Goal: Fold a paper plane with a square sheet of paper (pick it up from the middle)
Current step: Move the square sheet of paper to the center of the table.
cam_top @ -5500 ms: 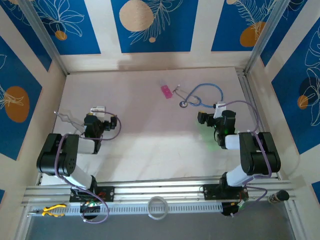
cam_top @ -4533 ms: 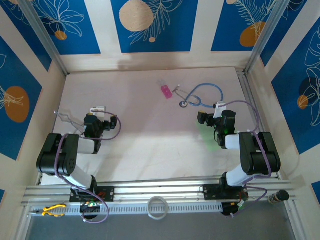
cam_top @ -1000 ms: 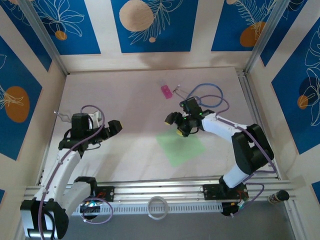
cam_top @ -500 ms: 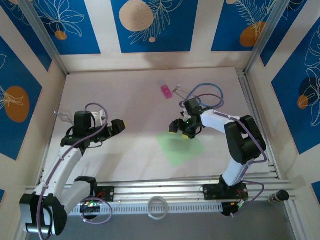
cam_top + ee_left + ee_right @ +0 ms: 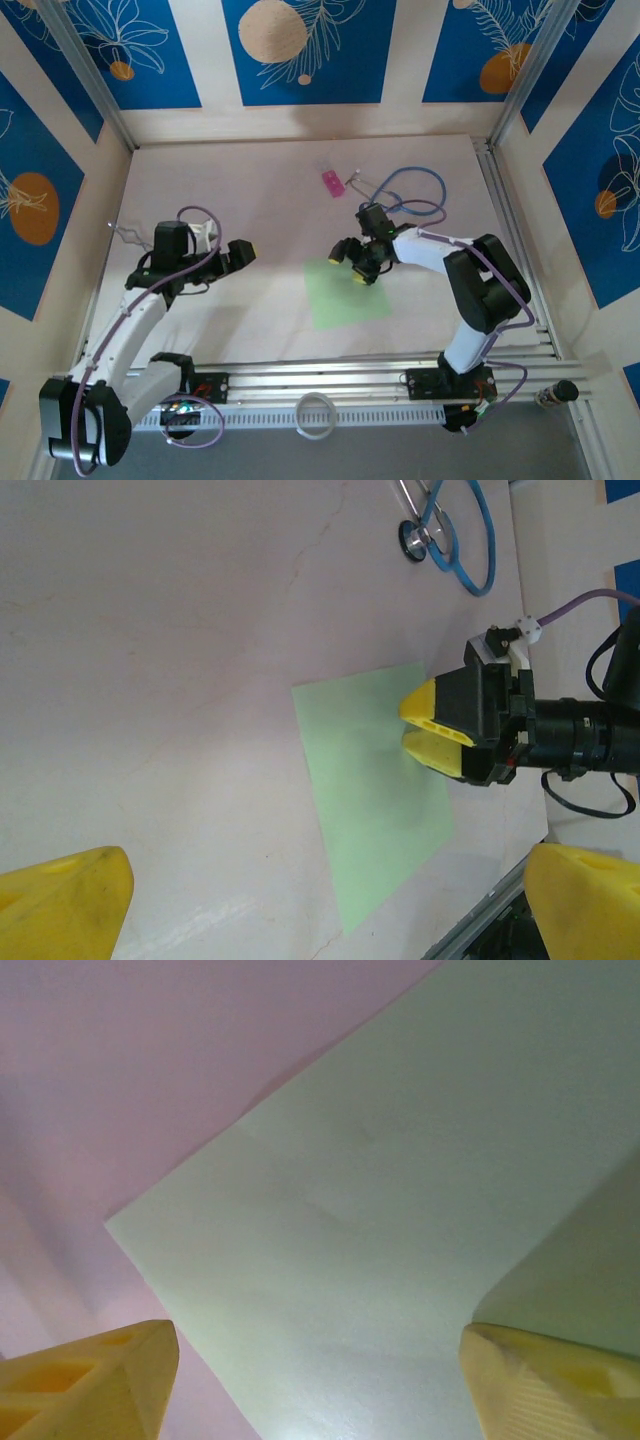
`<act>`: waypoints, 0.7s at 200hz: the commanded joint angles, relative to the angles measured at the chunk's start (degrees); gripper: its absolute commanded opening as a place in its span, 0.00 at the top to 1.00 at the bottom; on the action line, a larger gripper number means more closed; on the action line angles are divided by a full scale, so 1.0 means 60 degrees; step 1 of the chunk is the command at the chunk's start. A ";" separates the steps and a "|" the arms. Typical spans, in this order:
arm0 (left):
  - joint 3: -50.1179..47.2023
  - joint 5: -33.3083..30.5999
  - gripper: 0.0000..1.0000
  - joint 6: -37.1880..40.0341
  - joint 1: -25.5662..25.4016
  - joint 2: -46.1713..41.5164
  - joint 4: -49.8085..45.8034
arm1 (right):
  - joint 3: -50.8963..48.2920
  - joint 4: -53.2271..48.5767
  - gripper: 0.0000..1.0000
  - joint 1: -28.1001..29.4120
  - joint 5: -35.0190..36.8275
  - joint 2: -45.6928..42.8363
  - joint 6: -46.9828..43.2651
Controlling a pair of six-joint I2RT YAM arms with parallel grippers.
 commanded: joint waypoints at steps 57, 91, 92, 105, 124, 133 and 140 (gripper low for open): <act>0.0628 -0.0507 0.00 0.0230 -0.0793 0.0390 -0.0574 | -0.0405 0.1604 0.23 0.1864 0.1255 0.0489 0.5090; 0.0790 -0.0848 0.00 0.0127 -0.1258 0.0663 -0.0619 | 0.0082 0.1903 0.23 0.1940 0.0851 0.0447 0.4577; 0.0804 -0.0854 0.00 0.0123 -0.1274 0.0681 -0.0636 | 0.0094 0.1903 0.23 0.1940 0.0843 0.0421 0.4549; 0.1039 -0.1063 0.02 0.0264 -0.1520 0.0937 -0.0947 | 0.0084 0.1874 0.22 0.1928 0.0867 0.0063 0.4185; 0.1487 -0.1406 0.07 0.0567 -0.2078 0.1461 -0.1481 | -0.0110 0.1452 0.20 0.1693 0.1098 -0.0667 0.3443; 0.1645 -0.1577 0.09 0.0617 -0.2395 0.1721 -0.1612 | -0.0163 0.1007 0.19 0.1414 0.1056 -0.0969 0.2947; 0.1755 -0.1720 0.11 0.0618 -0.2639 0.1937 -0.1635 | -0.0184 0.0676 0.19 0.1239 0.1021 -0.1133 0.2640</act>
